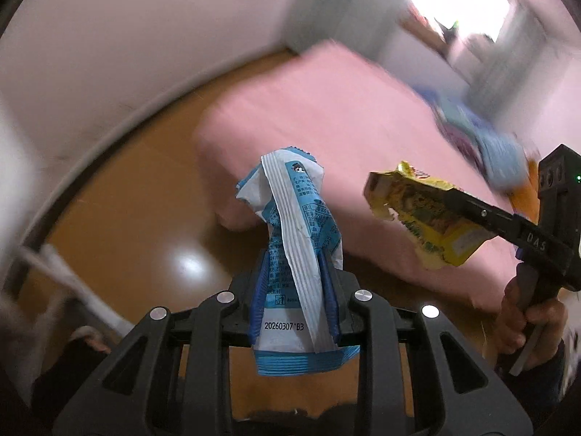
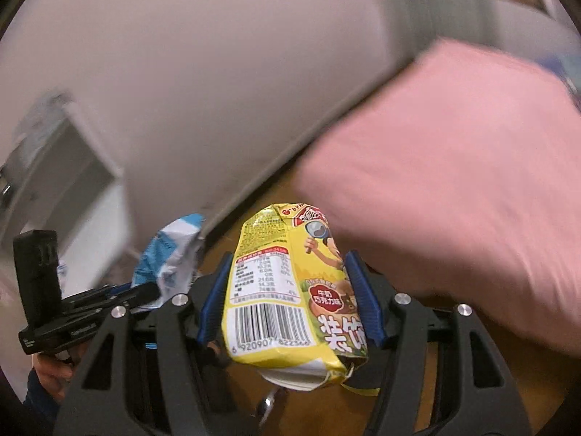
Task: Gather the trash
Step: 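Carry both items over the black bin and open both tools to drop them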
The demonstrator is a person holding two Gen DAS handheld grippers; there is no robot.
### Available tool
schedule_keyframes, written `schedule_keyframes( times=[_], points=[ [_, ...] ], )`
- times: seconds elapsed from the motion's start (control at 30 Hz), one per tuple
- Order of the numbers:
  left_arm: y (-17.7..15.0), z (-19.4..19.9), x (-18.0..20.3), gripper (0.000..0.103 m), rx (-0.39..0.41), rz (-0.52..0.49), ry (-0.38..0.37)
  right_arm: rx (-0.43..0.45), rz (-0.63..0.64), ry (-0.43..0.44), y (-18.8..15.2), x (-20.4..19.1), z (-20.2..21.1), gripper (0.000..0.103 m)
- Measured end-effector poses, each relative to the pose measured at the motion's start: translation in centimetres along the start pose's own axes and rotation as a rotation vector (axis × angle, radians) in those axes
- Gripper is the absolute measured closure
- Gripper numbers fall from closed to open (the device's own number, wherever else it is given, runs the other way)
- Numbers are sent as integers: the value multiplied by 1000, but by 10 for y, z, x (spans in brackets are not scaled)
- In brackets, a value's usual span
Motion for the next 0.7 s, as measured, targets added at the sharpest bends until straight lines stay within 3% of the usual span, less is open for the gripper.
schedule_keyframes(
  times=[0.17,0.4,0.6,0.67,0.7],
  points=[
    [1,-103,26,76,-174,-95,-54,-104,-148,-73,-46,70,-50,42],
    [-26,-206,23,76,-343,-79,-34,-214,-233,-54,-85,104,-111,42],
    [-36,-228,12,73,-364,-74,-34,-255,-265,-31,-86,112,-146,42],
    [-30,-225,12,65,-350,-68,-27,-264,-266,-30,-79,113,-154,42],
    [-27,-226,9,55,-341,-56,-26,-267,-265,-32,-78,112,-159,42]
  ],
)
Point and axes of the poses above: each gripper's, at about its wrist camera, not at the fingertips, and z roughly against the way its jaws point, x to its right, y to its top, the point moved 1 cm from there along -z, roughly the way its jaws point, and after that the axes turned 3 degrees about -x, right-handed, at the moved point
